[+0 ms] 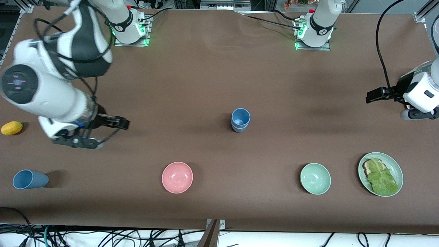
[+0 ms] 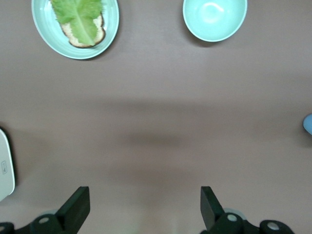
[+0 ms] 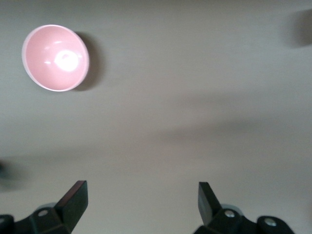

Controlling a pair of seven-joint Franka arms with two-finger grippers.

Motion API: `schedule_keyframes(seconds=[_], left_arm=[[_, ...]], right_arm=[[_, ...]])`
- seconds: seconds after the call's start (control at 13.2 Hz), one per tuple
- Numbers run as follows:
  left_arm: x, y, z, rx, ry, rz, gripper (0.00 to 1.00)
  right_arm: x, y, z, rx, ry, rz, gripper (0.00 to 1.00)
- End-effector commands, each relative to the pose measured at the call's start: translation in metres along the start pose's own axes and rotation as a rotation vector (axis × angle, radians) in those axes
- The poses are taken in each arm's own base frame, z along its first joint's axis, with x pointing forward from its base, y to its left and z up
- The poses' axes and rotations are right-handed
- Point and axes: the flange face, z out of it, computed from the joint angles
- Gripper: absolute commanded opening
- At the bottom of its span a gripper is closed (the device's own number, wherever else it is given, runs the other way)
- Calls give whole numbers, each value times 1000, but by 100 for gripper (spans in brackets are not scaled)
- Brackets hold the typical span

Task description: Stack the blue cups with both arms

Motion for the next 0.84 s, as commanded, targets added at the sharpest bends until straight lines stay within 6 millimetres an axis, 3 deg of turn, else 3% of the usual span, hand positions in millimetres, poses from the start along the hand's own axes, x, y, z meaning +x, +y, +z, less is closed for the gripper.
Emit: schedule_keyframes(seconds=[0.0, 0.23, 0.3, 0.46, 0.76], left_arm=[[-2, -5, -4, -23, -2, 107, 100], [-1, -3, -1, -20, -7, 105, 100], [-1, -3, -1, -20, -9, 107, 100], [-1, -1, -1, -20, -7, 110, 100], [-1, 1, 1, -19, -12, 112, 100]], right_arm=[[-36, 65, -27, 59, -18, -87, 100], [-71, 101, -56, 81, 1, -71, 100], [-77, 102, -62, 76, -6, -71, 100], [-77, 107, -73, 59, -19, -66, 100], [-73, 98, -68, 9, -17, -85, 100]])
